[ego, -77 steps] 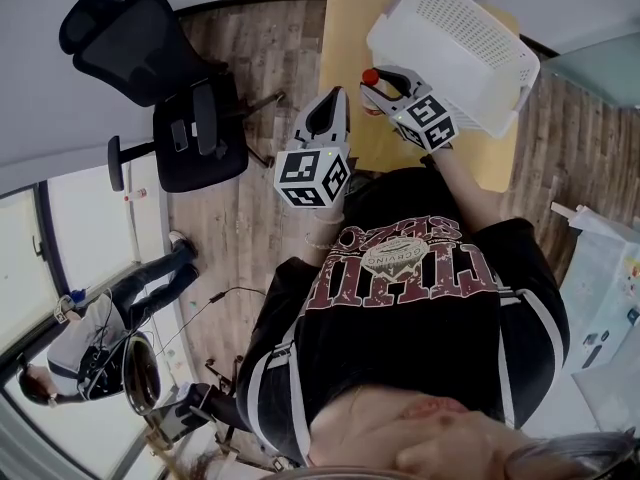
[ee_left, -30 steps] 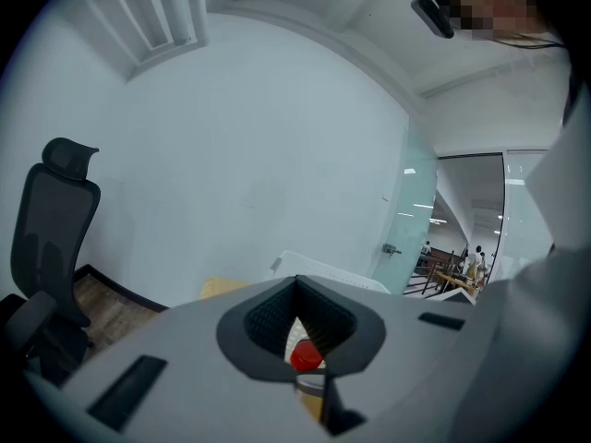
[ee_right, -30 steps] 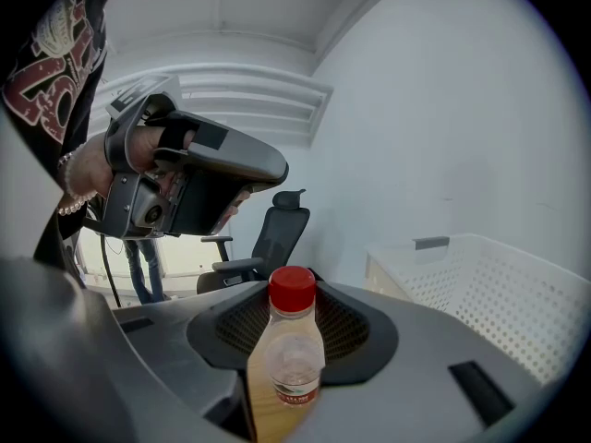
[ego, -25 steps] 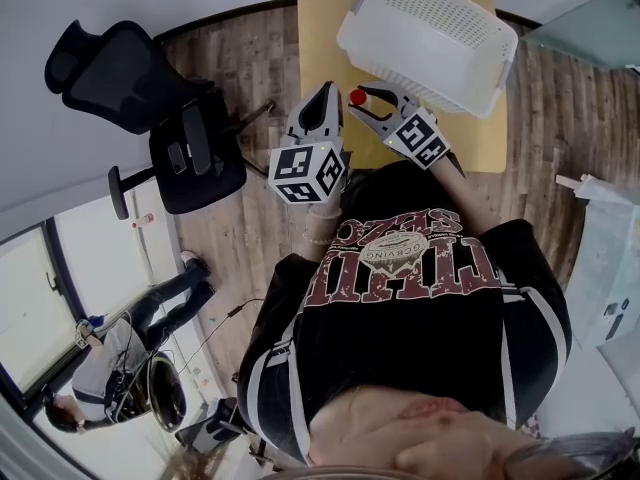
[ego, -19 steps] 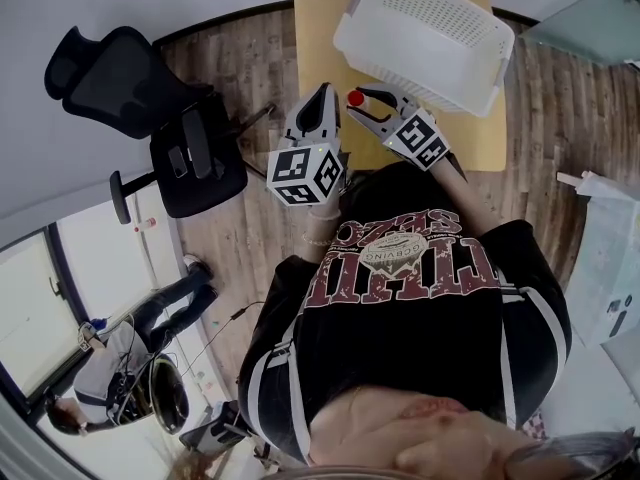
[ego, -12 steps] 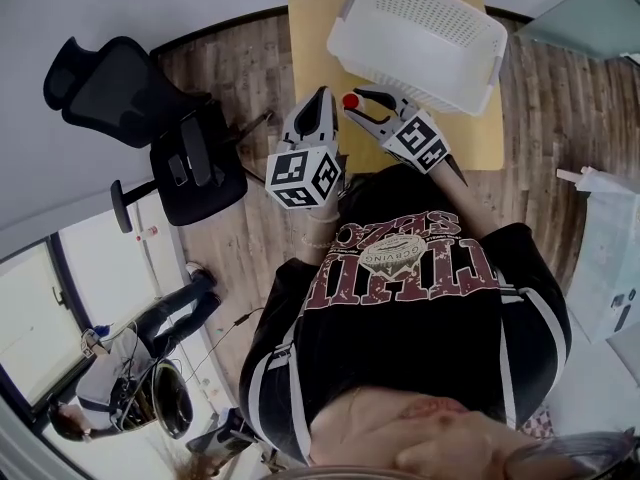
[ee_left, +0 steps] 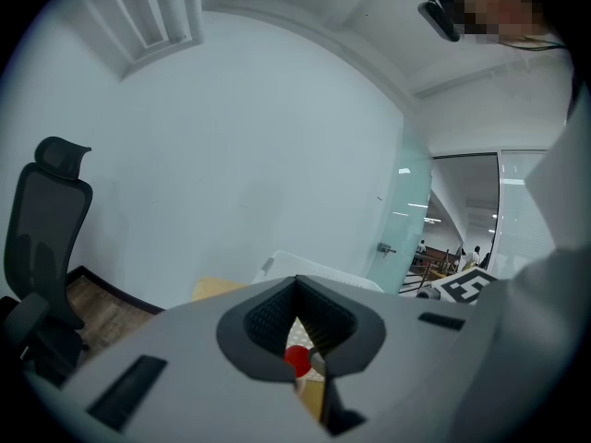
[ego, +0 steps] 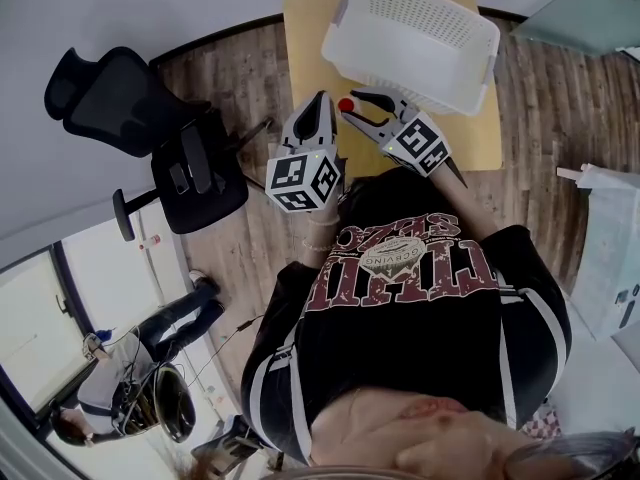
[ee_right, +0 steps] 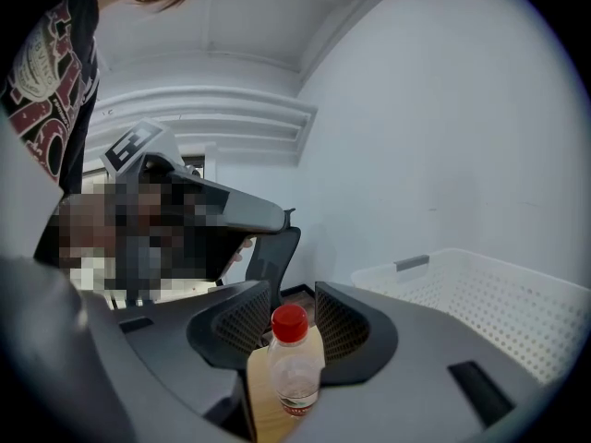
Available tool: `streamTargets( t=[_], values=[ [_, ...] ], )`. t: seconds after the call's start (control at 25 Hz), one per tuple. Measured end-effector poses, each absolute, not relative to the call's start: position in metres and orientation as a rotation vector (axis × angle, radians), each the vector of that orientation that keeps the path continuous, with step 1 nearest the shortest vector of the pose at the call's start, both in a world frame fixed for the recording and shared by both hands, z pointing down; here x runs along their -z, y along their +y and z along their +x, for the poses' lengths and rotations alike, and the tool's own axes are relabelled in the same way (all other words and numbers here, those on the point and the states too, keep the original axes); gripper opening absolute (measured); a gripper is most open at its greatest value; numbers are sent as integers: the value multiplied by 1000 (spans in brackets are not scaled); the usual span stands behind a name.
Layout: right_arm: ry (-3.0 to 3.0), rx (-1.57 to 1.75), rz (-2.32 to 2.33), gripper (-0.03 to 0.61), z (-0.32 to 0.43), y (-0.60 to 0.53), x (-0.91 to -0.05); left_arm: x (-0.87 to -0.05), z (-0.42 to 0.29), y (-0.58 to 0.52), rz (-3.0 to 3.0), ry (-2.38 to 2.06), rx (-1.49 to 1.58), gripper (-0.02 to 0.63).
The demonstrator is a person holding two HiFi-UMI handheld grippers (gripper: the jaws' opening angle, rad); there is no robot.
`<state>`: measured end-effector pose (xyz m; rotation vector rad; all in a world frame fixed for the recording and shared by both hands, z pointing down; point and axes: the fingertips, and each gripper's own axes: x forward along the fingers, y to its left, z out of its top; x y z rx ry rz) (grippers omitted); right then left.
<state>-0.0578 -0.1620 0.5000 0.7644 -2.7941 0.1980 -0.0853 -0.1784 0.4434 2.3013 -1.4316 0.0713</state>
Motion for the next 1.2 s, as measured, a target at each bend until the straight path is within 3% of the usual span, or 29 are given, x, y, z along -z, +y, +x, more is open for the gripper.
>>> streamTargets(
  t=[1.0, 1.2],
  values=[
    [-2856, -157, 958, 156, -14, -176, -444, -435, -55, -170, 2360, -1379, -78, 48],
    [-2857, -137, 1006, 121, 0, -177, -433, -431, -45, -167, 2382, -1353, -86, 48]
  ],
)
